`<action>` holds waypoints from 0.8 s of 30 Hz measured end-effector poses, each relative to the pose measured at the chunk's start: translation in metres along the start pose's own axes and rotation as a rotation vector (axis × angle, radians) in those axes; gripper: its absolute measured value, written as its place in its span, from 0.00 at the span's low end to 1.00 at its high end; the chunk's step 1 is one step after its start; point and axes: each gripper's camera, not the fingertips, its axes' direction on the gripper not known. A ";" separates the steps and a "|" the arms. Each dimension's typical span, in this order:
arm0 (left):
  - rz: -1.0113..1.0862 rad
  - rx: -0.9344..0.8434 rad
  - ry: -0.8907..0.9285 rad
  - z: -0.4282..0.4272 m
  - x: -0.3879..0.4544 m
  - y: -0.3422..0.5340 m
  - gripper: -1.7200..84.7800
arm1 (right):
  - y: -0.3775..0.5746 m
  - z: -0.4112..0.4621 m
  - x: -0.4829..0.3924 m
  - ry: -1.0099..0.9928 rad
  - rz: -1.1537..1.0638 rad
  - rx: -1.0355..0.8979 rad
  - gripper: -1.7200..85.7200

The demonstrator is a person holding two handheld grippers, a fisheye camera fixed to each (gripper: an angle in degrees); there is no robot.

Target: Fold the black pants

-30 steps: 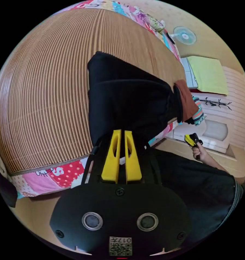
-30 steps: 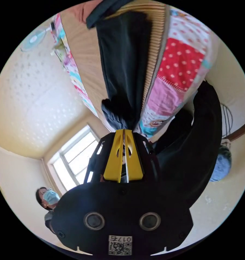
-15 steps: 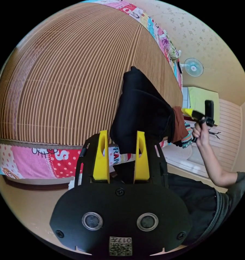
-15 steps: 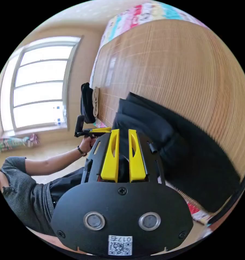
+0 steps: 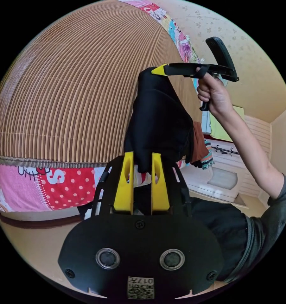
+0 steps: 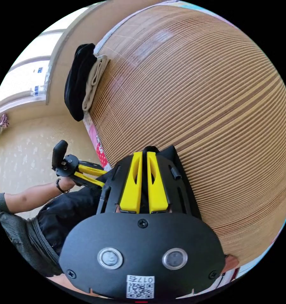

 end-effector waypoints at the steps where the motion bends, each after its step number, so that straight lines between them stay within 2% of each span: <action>1: 0.027 0.009 0.054 -0.005 -0.002 0.003 0.08 | 0.004 -0.006 -0.004 0.053 0.018 0.041 0.05; 4: 0.052 0.076 0.106 -0.020 -0.005 0.015 0.07 | 0.019 -0.024 -0.001 0.103 0.145 0.211 0.04; 7: 0.048 0.094 0.085 -0.024 -0.010 0.023 0.07 | 0.032 -0.037 0.017 0.026 0.315 0.356 0.04; 9: -0.006 0.107 0.101 -0.025 -0.020 0.024 0.07 | 0.028 -0.033 0.021 -0.006 0.332 0.339 0.03; 12: -0.033 0.089 0.048 -0.032 -0.027 0.017 0.08 | 0.027 -0.045 0.009 0.093 0.352 0.366 0.03; 15: -0.028 0.083 0.070 -0.040 -0.033 0.007 0.13 | 0.045 -0.075 0.005 -0.047 0.285 0.468 0.04; 18: -0.059 0.119 0.099 -0.048 -0.044 -0.003 0.18 | 0.090 -0.093 0.000 -0.089 0.322 0.559 0.05; 21: -0.077 0.102 0.080 -0.049 -0.052 -0.016 0.20 | 0.161 -0.087 0.000 -0.088 0.490 0.619 0.11; 24: -0.061 0.020 0.058 -0.036 -0.055 -0.028 0.17 | 0.237 -0.054 0.003 -0.136 0.726 0.625 0.17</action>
